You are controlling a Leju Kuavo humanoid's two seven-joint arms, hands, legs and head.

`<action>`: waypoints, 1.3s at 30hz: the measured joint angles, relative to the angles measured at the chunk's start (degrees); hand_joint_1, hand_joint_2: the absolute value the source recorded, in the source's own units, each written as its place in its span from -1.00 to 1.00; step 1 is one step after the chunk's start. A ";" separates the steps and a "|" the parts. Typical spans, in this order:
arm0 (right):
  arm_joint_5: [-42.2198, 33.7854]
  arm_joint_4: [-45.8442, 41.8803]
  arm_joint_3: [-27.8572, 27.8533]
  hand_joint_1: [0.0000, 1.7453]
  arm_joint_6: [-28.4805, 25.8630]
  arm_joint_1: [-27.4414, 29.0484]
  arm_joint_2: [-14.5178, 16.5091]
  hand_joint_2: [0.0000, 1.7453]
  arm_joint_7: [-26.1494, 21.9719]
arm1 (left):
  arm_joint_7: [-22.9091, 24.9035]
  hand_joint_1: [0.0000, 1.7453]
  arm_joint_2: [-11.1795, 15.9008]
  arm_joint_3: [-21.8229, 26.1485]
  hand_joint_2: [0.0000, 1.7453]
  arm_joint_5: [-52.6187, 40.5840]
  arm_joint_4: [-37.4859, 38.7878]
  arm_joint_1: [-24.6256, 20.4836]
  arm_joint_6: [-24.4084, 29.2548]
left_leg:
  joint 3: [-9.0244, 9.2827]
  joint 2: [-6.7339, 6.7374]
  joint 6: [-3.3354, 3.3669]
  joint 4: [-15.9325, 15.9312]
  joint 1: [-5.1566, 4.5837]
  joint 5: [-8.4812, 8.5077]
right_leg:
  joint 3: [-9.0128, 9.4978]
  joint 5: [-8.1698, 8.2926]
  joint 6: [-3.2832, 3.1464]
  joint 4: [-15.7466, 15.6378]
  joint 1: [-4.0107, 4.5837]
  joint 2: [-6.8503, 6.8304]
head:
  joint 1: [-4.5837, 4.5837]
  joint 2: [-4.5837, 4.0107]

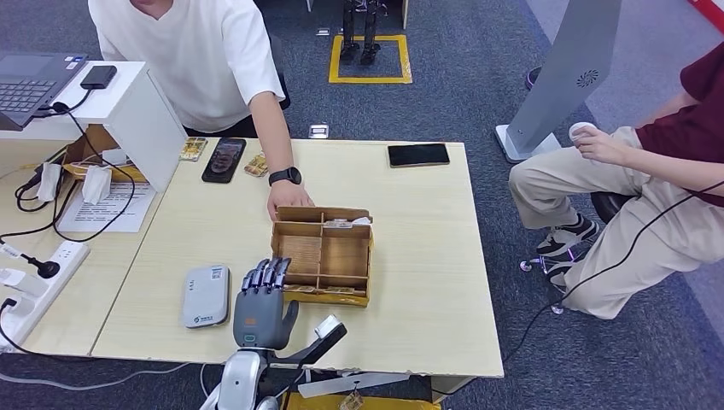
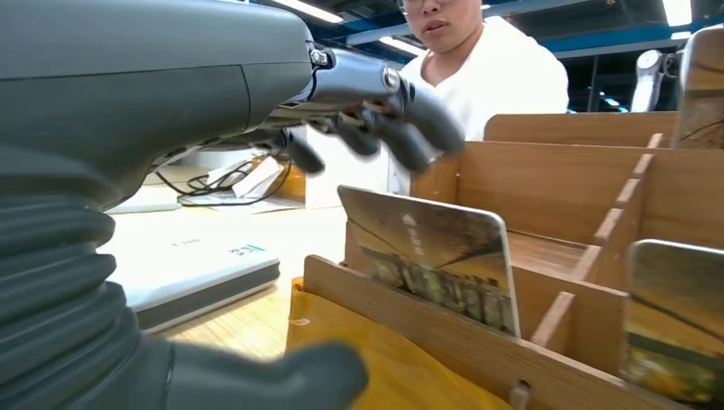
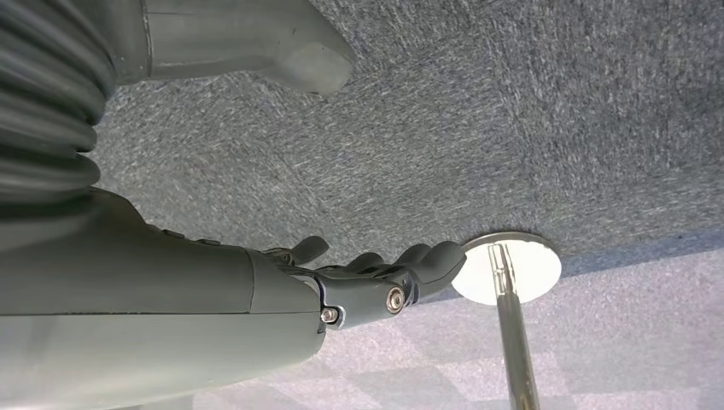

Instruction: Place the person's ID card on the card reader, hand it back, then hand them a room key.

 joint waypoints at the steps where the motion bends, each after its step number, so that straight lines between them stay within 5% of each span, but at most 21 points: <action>1: -0.01 0.00 0.00 -1.00 -0.01 0.00 0.00 1.00 0.04 | 0.10 1.00 0.02 -0.01 1.00 0.00 0.00 0.00 0.00 | 0.00 0.00 0.00 0.00 0.00 0.00 | 0.00 0.00 0.00 0.00 0.00 0.00 | 0.00 0.00; 27: 0.50 0.00 0.01 -1.00 0.01 -0.02 -0.01 1.00 -0.34 | -6.85 1.00 0.50 -0.09 1.00 0.11 -3.06 1.08 0.48 | -0.01 -0.01 0.00 0.00 0.00 0.00 | 0.01 0.00 0.00 0.00 0.00 -0.01 | 0.01 0.00; 28: 0.50 0.00 0.01 -1.00 0.01 -0.02 -0.01 1.00 -0.36 | -6.94 0.88 0.50 -0.09 1.00 0.11 -3.17 1.15 0.48 | -0.01 -0.01 0.00 0.00 0.00 0.00 | 0.01 0.00 0.00 0.00 0.00 -0.01 | 0.01 0.00; 32: 0.48 0.00 0.00 -1.00 0.01 -0.02 0.00 1.00 -0.37 | -8.26 -1.00 0.50 -0.08 1.00 0.34 -3.32 1.34 0.48 | 0.00 -0.01 0.00 0.00 0.00 0.00 | 0.01 0.00 0.00 0.00 0.00 -0.01 | 0.00 -0.01; 39: 0.20 0.00 0.00 -1.00 0.01 -0.01 0.00 1.00 -0.42 | -10.37 -1.00 0.41 -0.04 1.00 1.25 -4.05 1.71 0.62 | -0.01 -0.02 0.00 0.00 0.00 0.00 | 0.02 0.00 0.00 0.00 0.00 -0.03 | 0.01 0.00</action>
